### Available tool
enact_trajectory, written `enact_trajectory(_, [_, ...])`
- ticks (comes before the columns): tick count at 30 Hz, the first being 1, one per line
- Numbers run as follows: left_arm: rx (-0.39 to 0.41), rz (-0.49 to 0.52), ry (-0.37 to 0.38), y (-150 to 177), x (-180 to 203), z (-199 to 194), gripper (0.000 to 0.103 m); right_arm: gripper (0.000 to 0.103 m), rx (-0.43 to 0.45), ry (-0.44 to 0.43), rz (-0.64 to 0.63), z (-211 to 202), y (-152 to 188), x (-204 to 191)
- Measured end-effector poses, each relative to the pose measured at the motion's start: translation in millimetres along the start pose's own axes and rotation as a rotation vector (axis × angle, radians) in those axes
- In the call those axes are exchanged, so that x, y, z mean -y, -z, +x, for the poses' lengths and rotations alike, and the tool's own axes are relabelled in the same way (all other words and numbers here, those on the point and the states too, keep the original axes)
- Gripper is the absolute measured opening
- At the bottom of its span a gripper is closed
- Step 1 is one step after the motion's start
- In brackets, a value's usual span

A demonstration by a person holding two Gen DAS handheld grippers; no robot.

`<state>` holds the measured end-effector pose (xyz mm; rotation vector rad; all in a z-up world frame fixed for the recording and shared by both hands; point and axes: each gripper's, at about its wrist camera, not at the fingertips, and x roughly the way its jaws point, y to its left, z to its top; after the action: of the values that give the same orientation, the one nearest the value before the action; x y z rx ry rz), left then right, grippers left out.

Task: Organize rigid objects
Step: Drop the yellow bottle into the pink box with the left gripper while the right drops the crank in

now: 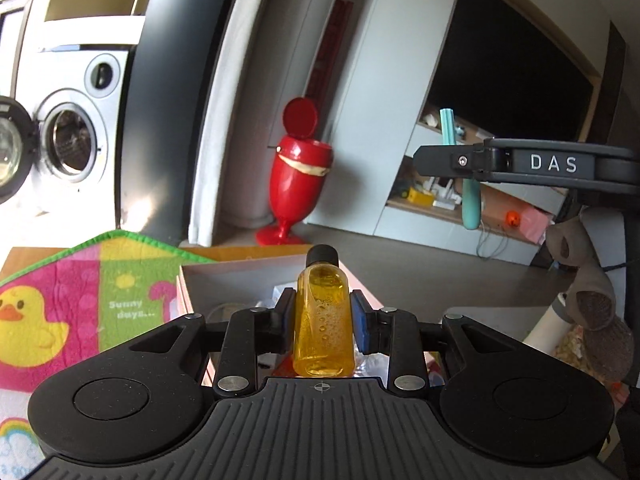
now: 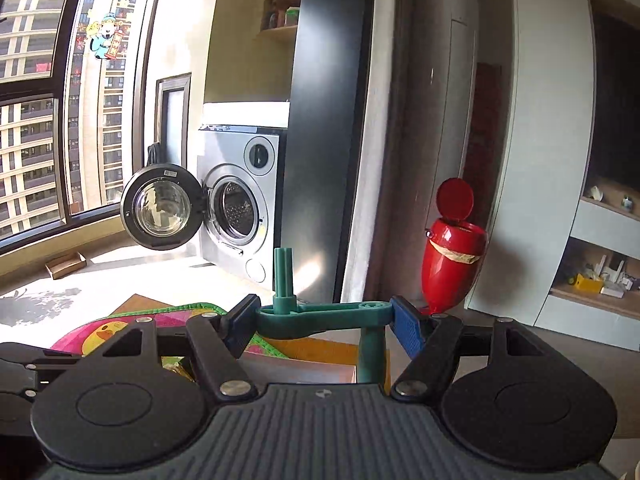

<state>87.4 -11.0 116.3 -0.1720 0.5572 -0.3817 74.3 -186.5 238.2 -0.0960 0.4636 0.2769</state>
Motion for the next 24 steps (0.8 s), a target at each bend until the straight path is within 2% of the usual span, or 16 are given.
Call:
enact_trajectory(3, [-0.083, -0.016, -0.021, 16, -7, 33, 0.032, 0.071, -0.108, -0.016, 0.047, 36, 18, 5])
enact_trajectory(8, [-0.201, -0.035, -0.081, 36, -20, 60, 0.032, 0.07, -0.244, -0.051, 0.087, 85, 49, 2])
enact_trajectory(10, [-0.163, -0.02, -0.082, 42, -21, 49, 0.034, 0.071, -0.29, -0.043, 0.099, 101, 58, -1])
enact_trajectory(12, [-0.144, -0.028, -0.103, 43, -21, 43, 0.032, 0.071, -0.335, -0.029, 0.102, 120, 66, -7])
enact_trajectory(14, [-0.125, -0.022, -0.111, 40, -19, 35, 0.032, 0.071, -0.358, -0.037, 0.104, 135, 71, -9])
enact_trajectory(16, [-0.105, 0.006, -0.119, 39, -17, 23, 0.032, 0.071, -0.36, -0.002, 0.109, 142, 76, -8])
enact_trajectory(18, [-0.084, 0.056, -0.145, 40, -15, 8, 0.032, 0.071, -0.349, 0.008, 0.125, 138, 79, -7])
enact_trajectory(21, [-0.064, 0.112, -0.178, 46, -11, -15, 0.032, 0.071, -0.317, -0.026, 0.143, 120, 79, -4])
enact_trajectory(24, [-0.074, 0.126, -0.191, 55, -16, -33, 0.032, 0.074, -0.291, -0.034, 0.127, 106, 75, -3])
